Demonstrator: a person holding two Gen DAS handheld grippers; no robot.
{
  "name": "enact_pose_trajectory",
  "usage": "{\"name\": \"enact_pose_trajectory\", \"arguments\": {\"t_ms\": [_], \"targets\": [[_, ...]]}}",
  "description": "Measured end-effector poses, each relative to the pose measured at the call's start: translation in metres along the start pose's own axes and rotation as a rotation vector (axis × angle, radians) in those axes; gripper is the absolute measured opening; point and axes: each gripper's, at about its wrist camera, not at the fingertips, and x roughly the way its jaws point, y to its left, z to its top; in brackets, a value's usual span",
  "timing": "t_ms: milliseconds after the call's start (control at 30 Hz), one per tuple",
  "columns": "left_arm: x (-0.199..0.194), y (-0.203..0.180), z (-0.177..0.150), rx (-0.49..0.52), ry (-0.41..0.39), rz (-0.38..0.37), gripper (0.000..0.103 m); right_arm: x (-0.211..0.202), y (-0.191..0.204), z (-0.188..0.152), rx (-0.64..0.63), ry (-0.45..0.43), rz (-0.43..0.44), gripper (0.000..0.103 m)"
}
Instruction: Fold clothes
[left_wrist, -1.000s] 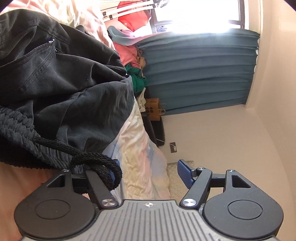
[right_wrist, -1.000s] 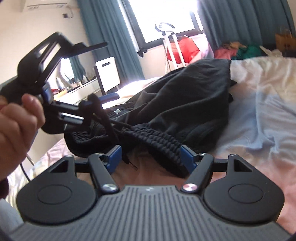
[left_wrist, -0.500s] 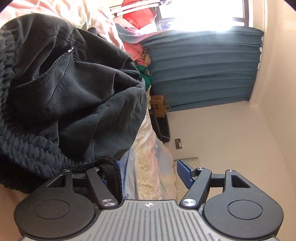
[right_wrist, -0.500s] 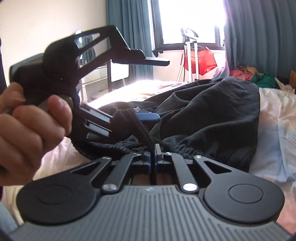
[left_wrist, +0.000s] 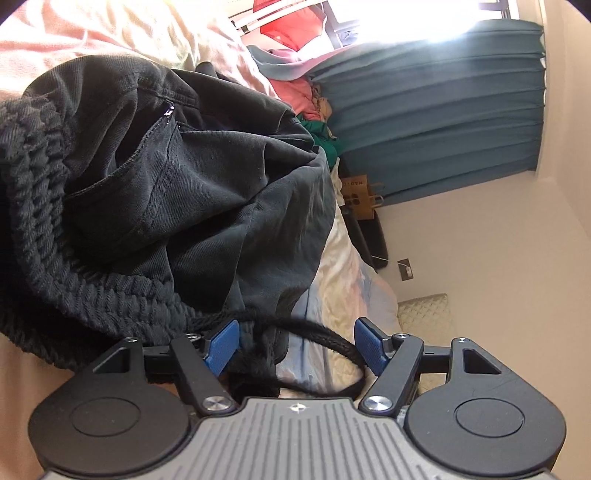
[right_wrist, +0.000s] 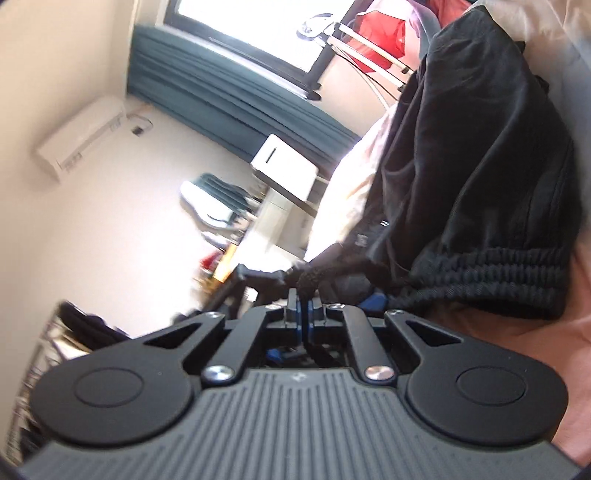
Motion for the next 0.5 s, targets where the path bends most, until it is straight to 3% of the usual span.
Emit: {"name": "enact_pose_trajectory", "arguments": {"t_ms": [33,167,267,433,500], "targets": [[-0.001,0.001,-0.001,0.002,0.001,0.000,0.070,-0.003,0.001,0.005,-0.009,-0.017,0.043,0.006],[-0.004,0.001,-0.004,0.022,0.000,0.026,0.070,0.000,0.001,0.029,-0.056,-0.051,0.045,0.006],[-0.007,-0.001,-0.006,0.044,-0.011,0.053,0.070,0.015,-0.018,0.051,-0.030,-0.067,-0.029,0.006],[-0.017,-0.010,-0.013,0.129,-0.067,0.154,0.070,0.049,-0.072,0.074,0.001,-0.061,-0.298,0.009],[-0.019,-0.016,-0.018,0.177,-0.082,0.185,0.071,0.051,-0.089,0.070,0.019,-0.052,-0.369,0.010]]}}
